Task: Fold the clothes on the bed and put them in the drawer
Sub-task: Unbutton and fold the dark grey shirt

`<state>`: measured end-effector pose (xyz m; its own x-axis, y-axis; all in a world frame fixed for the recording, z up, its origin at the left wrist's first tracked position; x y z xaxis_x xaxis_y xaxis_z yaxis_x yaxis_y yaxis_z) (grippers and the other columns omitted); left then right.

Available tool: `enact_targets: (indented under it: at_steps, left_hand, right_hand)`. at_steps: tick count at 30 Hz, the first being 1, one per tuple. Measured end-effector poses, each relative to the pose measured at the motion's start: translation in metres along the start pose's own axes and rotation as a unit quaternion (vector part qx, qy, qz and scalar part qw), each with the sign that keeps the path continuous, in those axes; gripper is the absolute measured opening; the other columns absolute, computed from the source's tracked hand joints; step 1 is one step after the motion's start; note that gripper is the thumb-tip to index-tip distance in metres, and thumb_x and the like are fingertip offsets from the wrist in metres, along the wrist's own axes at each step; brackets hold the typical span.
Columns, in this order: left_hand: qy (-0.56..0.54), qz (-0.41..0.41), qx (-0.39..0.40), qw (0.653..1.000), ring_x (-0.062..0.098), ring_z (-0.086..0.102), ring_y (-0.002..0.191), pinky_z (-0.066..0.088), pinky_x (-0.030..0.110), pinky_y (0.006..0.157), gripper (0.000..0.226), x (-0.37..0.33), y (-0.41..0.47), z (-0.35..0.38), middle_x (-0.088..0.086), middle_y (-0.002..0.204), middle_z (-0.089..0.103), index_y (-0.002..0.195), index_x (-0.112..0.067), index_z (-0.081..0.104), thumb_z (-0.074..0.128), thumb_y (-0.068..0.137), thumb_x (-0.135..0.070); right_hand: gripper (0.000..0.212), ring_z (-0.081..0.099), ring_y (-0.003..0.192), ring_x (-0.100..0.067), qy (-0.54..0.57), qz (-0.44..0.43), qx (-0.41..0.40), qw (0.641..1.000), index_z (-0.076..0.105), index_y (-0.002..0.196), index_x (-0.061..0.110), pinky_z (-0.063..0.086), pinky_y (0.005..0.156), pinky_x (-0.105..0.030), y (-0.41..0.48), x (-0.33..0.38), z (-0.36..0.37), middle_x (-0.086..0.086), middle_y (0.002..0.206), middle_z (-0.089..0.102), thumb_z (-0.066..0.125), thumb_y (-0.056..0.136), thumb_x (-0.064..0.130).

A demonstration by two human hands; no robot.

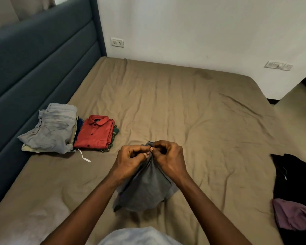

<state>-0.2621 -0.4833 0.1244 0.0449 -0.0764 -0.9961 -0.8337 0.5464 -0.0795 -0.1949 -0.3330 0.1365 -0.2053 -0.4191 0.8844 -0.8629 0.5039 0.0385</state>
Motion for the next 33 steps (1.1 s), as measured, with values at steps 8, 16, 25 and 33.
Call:
enact_targets:
  at_steps: [8,16,25,33]
  left_hand:
    - [-0.084,-0.073,0.009,0.994,0.034,0.074,0.099,0.062,0.031,0.084,0.019,0.006,0.013,0.014,0.020,0.101,0.077,0.109,0.000,0.076,0.061,0.097,0.002]
    - [-0.132,-0.105,-0.003,0.986,0.020,0.072,0.084,0.058,0.021,0.073,0.018,0.010,0.007,0.045,0.020,0.097,0.076,0.109,0.006,0.074,0.066,0.097,-0.005]
    - [-0.140,-0.161,-0.059,0.975,0.030,0.053,0.080,0.043,0.030,0.066,0.021,0.028,0.008,0.056,0.026,0.082,0.064,0.092,0.010,0.073,0.074,0.093,-0.011]
    - [-0.151,-0.145,-0.068,0.975,0.029,0.049,0.082,0.039,0.030,0.062,0.028,0.029,0.013,0.066,0.021,0.084,0.060,0.096,0.019,0.065,0.067,0.097,-0.009]
  right_hand:
    - [0.028,0.069,0.061,-0.017,0.139,0.111,-0.020,0.984,0.082,0.087,0.022,0.058,0.061,-0.033,0.003,-0.004,-0.004,-0.005,0.068,0.074,0.064,0.082,0.001]
    - [0.026,0.070,0.073,-0.003,0.072,0.118,-0.087,0.987,0.080,0.084,0.027,0.058,0.071,-0.028,-0.012,-0.016,-0.011,0.010,0.077,0.075,0.061,0.086,0.009]
    - [0.014,0.071,0.068,-0.012,0.018,0.104,0.010,0.994,0.079,0.094,0.023,0.061,0.073,-0.039,-0.016,-0.032,-0.028,0.004,0.073,0.074,0.071,0.084,0.018]
    - [0.019,0.067,0.090,-0.024,-0.102,0.026,-0.011,0.994,0.065,0.109,0.019,0.049,0.078,-0.036,-0.022,-0.020,-0.022,-0.004,0.095,0.073,0.052,0.101,0.029]
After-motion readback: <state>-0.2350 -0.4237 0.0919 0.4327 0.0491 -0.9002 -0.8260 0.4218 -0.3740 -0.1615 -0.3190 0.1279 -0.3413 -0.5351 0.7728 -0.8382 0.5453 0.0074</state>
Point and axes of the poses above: each hand's wrist, its own y-axis towards the middle knuckle, its own z-axis out of the palm, x = y × z, the point moved 2 cm from there along y, towards the middle knuckle
